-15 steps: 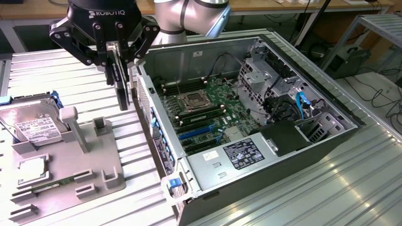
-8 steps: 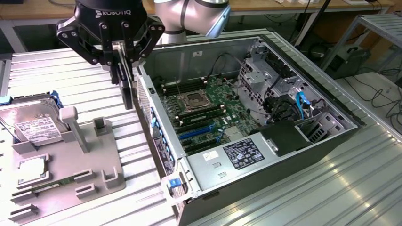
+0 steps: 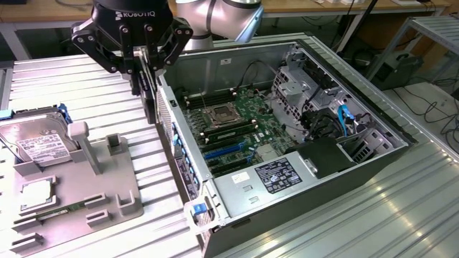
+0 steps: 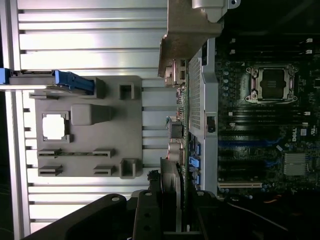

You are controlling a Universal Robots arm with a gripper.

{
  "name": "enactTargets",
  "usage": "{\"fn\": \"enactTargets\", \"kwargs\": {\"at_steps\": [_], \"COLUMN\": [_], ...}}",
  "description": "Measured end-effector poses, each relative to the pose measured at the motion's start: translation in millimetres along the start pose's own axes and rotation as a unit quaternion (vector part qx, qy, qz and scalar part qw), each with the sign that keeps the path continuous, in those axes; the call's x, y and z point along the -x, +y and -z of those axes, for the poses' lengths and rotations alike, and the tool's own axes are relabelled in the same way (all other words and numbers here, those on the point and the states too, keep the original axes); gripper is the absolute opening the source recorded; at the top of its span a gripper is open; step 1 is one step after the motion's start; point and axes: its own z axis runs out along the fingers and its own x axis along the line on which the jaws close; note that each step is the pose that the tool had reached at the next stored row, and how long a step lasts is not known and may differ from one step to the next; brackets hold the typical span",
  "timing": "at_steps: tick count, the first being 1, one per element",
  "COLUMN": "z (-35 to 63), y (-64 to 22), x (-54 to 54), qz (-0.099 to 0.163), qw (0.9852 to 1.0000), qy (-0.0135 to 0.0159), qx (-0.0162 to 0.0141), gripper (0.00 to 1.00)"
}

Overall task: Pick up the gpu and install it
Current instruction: 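Pick up the gpu and move the gpu toward the slot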

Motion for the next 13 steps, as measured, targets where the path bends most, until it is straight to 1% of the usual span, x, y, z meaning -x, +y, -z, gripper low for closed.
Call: {"fn": "enactTargets", "kwargs": {"at_steps": [13], "z": [0.0], "y": [0.1], "x": [9.6], "qz": [0.000], "qw": [1.0000], "qy": [0.0001], "qx": [0.0000], "gripper": [0.28]}}
